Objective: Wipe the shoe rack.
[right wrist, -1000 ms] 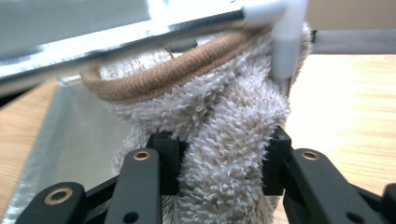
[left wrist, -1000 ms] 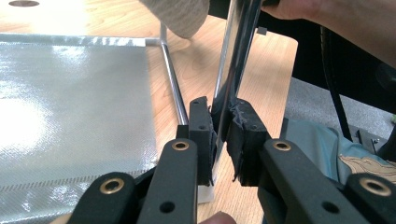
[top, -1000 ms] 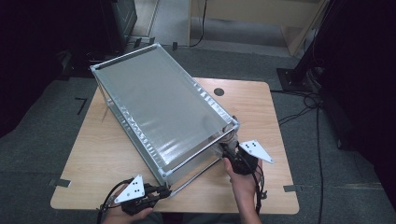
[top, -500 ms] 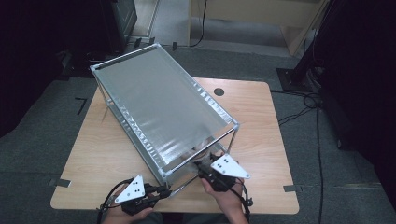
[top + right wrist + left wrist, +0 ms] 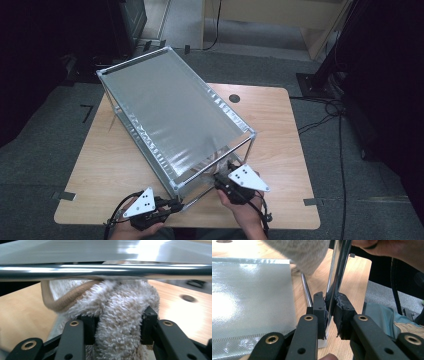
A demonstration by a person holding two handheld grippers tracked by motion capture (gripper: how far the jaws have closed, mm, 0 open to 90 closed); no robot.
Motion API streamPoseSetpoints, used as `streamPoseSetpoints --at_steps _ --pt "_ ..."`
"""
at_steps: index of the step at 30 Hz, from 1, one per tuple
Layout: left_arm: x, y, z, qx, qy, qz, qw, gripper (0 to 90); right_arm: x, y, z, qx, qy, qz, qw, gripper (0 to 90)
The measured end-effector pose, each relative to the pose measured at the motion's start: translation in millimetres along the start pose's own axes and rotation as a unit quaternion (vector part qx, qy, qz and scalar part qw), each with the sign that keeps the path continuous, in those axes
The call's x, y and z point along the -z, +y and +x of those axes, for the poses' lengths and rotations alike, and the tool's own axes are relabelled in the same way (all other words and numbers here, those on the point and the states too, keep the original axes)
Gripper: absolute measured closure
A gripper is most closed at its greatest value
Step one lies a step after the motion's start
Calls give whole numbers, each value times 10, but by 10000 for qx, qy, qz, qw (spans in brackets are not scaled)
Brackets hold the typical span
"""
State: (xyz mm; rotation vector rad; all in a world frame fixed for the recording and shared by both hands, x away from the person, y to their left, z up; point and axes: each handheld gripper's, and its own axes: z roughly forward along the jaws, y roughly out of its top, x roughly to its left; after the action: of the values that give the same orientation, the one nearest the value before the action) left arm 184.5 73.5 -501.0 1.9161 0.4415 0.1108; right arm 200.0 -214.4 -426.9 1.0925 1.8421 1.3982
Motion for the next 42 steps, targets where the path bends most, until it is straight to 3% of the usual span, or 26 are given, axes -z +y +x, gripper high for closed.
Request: streamPoseSetpoints --at_steps 6,8,9,10,11,15,19,20,23,26,32,36,37,38,42 --pt "-3 -1 0 -2 6 5 10000 804 66 -5 -384 -303 -644 137 9974 590" --pt "-3 -1 0 -6 5 8 10000 804 109 -4 -538 -460 -772 244 9957 586" --pt "-3 -1 0 -6 5 8 10000 804 109 -4 -538 -460 -772 244 9957 586" --pt "-5 -1 0 2 -1 6 10000 804 173 -12 -717 -645 -900 354 9932 586" --pt "-6 -1 1 -7 5 6 10000 804 207 -19 -800 -714 -977 359 9920 585" --pt "-15 0 2 3 2 0 10000 804 334 -26 -1033 -966 -1245 380 9868 586" --pt "-17 -2 3 4 -1 -2 10000 804 470 36 -1146 -968 -1720 251 9800 594" --pt "-17 -3 3 6 -2 -3 10000 804 518 73 -1163 -965 -1924 138 9765 595" --pt "-18 -6 4 18 -5 -11 10000 804 602 166 -1161 -1075 -2123 -178 9711 595" --pt "-19 -6 3 5 0 -11 10000 804 604 280 -1054 -892 -2077 -478 9729 594" --pt "-19 -8 -4 -29 26 -3 10000 806 473 519 -672 -432 -1413 -908 9849 594" --pt "-18 -12 -1 -18 15 -5 10000 806 368 587 -422 -228 -869 -736 9932 593" --pt "-18 -12 -1 -18 15 -5 10000 806 368 587 -422 -228 -869 -736 9932 593" --pt "-18 -12 0 -14 8 -2 10000 806 314 596 -257 -24 -531 -603 9968 593" --pt "-19 -12 -1 -9 11 6 10000 806 269 611 16 270 26 -427 9987 592"
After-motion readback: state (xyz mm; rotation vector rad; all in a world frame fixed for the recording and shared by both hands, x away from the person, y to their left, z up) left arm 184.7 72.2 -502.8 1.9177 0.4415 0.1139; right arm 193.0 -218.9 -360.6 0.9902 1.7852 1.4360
